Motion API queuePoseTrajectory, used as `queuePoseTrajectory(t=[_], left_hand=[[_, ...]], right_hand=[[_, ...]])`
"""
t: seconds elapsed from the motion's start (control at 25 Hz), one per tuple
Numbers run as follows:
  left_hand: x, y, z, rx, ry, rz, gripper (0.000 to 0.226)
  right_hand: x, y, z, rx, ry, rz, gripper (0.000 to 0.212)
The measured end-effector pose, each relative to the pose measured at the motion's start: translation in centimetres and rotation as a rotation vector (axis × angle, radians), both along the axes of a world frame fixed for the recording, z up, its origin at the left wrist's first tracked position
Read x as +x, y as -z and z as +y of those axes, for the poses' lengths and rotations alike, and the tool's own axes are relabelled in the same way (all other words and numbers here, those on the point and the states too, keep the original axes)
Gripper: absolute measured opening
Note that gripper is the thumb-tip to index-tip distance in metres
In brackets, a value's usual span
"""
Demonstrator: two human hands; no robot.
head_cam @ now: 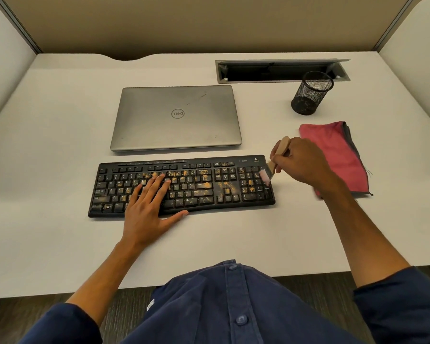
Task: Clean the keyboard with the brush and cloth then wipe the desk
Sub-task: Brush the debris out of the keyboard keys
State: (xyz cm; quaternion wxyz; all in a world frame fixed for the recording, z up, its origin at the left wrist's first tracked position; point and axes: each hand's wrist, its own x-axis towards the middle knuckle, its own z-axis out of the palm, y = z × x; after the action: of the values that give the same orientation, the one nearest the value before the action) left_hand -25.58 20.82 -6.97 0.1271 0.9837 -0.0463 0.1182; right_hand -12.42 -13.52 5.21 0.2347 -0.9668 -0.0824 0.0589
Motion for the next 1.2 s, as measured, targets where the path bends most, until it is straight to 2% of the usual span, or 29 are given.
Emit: queuePoseTrajectory(t=[0.12,0.52,0.64,0.8,0.92,1.04,1.2], left_hand=[[0.0,0.0,0.0,0.001,0.003,-0.002,0.091],[0.0,0.1,0.0,-0.001,-0.001,0.000,0.091],[0.0,0.1,0.0,0.002,0.001,-0.007,0.090],[0.0,0.1,0.1,0.007,0.004,-0.003,0.091],[0.0,0.1,0.0,0.005,0.005,-0.003,0.091],[0.0,0.1,0.1,0.008,0.000,-0.004,0.091],[0.0,0.1,0.0,0.004,0.003,-0.002,0.090]], right_hand=[[-0.3,0.0,-0.2,0.010,0.023,-0.064,0.016],[-1.5,0.0,-0.3,0.041,0.015,-0.032,0.018],[-1.6,0.1,0.2,0.053,0.032,-0.084,0.017],[-1.6,-0.1,0.7,-0.030,-0.003,0.030,0.024],[-1.7,-0.1,0.6,-0.044,0.022,-0.033,0.031],[-1.8,-0.1,0.3,-0.012,0.016,0.032,0.025],[-2.7,-0.3,-0.3,0.017,0.001,0.003,0.019]])
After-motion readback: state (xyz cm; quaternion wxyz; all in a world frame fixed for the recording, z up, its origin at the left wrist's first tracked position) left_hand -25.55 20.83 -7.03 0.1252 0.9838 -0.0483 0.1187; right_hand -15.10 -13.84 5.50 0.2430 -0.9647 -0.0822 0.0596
